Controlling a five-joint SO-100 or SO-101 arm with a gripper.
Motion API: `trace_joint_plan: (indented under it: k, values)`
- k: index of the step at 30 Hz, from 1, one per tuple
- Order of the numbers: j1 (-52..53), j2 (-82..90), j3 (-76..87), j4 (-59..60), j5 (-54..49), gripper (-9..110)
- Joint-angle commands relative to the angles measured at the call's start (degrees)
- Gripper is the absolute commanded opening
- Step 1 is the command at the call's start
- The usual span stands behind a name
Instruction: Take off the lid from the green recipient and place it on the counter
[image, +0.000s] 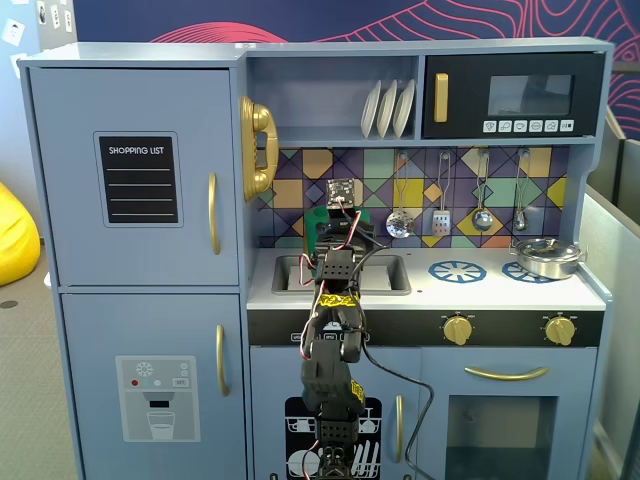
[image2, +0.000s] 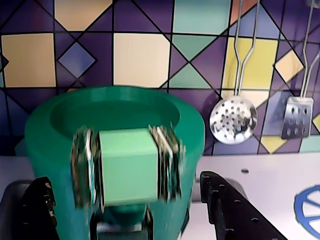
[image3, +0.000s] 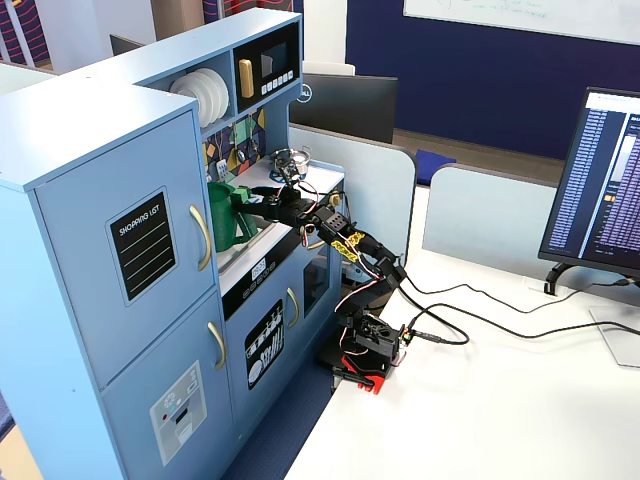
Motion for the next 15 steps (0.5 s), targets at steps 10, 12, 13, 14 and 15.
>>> trace_joint_plan:
  k: [10,12,13,14,15]
  values:
    - [-1.2,-7.1,-10.6,-1.9,-2.9,25]
    - [-1.6,-7.6,-11.0,-1.8,-4.0,19]
    - [-1.8,-7.7,-11.1,-1.7,-4.7,15]
    - [-2.1,-7.8,-11.1,-1.2,-5.7,10]
    - [-2.5,-7.8,-11.1,-0.8,-6.7,5]
